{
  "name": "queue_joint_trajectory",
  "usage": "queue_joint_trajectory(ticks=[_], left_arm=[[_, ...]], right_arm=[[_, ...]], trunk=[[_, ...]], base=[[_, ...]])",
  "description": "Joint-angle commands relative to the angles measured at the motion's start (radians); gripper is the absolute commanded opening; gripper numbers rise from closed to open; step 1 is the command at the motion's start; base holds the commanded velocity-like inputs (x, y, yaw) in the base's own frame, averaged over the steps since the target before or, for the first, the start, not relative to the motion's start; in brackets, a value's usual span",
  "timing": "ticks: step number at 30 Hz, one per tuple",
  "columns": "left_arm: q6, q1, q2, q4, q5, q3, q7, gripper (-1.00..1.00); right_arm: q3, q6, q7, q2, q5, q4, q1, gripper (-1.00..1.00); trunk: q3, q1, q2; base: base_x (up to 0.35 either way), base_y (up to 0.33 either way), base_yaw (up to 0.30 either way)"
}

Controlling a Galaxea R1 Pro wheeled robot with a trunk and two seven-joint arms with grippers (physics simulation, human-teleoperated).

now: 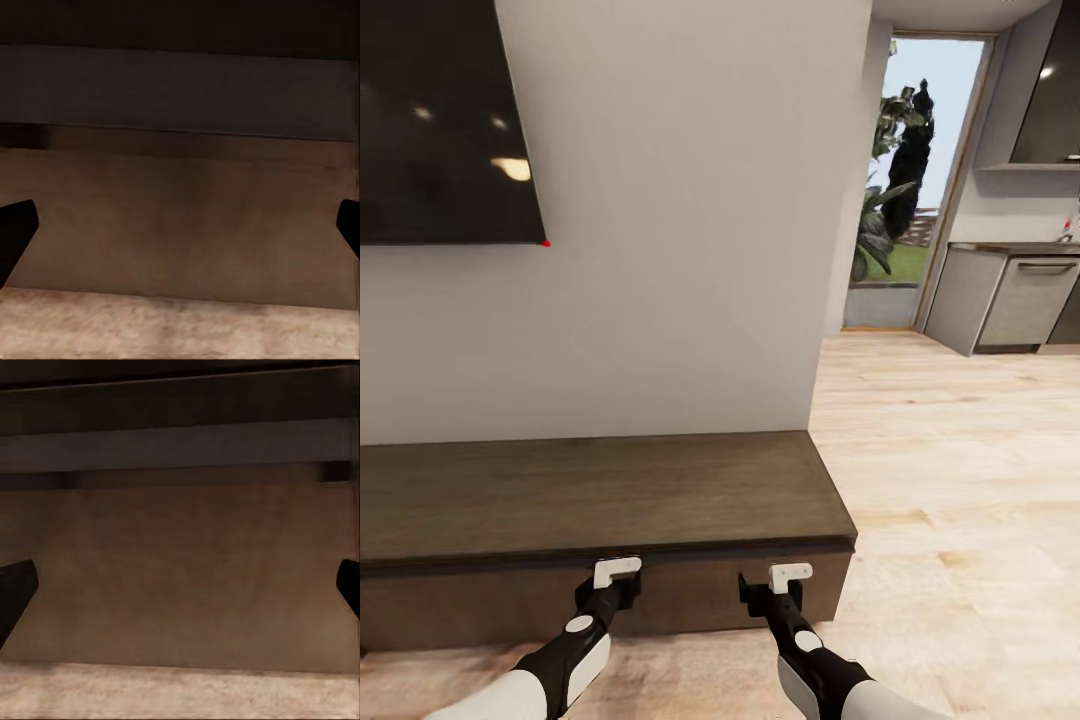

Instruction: Place each of the two pumpkins and all three candles from the living room inside a cabinet in the living room (use any cabinet), then make sure every cabinet is closed, and position the cauldron so it is next to a table in the living room.

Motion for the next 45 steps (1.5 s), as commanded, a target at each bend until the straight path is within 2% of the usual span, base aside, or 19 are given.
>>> queue_joint_trajectory(ticks=[1, 28, 36, 45], left_arm=[[-0.004, -0.001, 0.0, 0.0, 0.006, -0.009, 0.006, 1.0], [-0.003, -0.001, 0.005, 0.0, 0.007, -0.008, 0.005, 1.0], [-0.004, -0.001, 0.006, 0.0, 0.01, -0.007, 0.005, 1.0], [0.002, -0.001, 0.006, 0.0, 0.019, -0.005, 0.005, 1.0]], right_arm=[[0.009, -0.003, -0.005, 0.0, -0.007, 0.001, -0.001, 1.0], [0.009, -0.002, -0.005, 0.0, -0.007, 0.0, 0.0, 1.0], [0.009, -0.002, -0.004, 0.0, -0.007, 0.0, 0.0, 1.0], [0.009, -0.001, -0.004, 0.0, -0.01, -0.004, -0.001, 1.0]], trunk=[[-0.001, -0.001, 0.0], [-0.001, -0.001, 0.0], [-0.001, -0.001, 0.0], [0.034, -0.005, 0.002]], base=[[-0.263, 0.0, 0.0], [-0.338, 0.0, 0.0], [-0.071, 0.0, 0.0], [-0.001, 0.0, 0.0]])
